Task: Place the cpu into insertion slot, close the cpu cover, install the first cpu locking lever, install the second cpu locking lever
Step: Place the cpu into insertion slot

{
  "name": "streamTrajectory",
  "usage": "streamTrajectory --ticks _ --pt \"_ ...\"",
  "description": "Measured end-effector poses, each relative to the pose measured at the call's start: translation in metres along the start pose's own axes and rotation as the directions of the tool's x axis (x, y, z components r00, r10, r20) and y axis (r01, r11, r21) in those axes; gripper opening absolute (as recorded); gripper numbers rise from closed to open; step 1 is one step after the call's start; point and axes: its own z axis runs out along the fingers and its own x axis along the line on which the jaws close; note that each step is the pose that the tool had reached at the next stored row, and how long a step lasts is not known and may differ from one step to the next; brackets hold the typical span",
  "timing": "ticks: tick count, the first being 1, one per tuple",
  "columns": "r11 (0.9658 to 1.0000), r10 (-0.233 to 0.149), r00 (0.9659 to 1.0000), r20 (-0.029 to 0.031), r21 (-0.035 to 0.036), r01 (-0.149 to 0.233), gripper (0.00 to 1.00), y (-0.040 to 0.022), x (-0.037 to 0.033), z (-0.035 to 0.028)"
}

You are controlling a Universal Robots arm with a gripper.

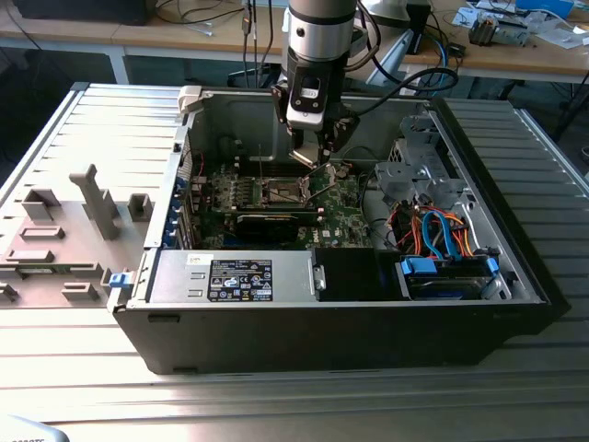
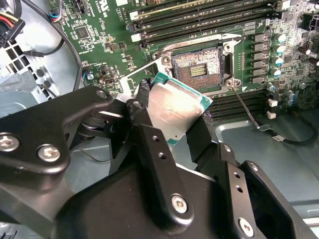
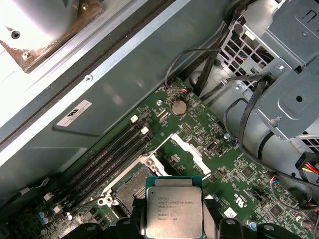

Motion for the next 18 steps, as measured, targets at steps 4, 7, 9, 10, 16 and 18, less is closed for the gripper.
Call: streamTrajectory --ticks 4,7,9,10,16,18 --pt "1.0 0.003 1.0 0.0003 -0.0001 -0.003 0.54 0.0 0.0 0.0001" --pt "1.0 0.005 1.0 0.0005 -0.0001 -0.005 0.54 0.0 0.0 0.0002" --pt "1.0 0.006 1.0 0.0006 -0.0001 -0.006 0.54 0.0 0.0 0.0003" --pt "1.0 0.007 1.0 0.0007 -0.0001 -0.007 0.54 0.0 0.0 0.0003" --pt "0.9999 0.013 0.9999 0.0012 -0.0003 -0.013 0.54 0.0 0.0 0.0006" --pt "0.9999 0.014 0.9999 0.0013 -0.0003 -0.014 0.54 -0.0001 0.0 0.0006"
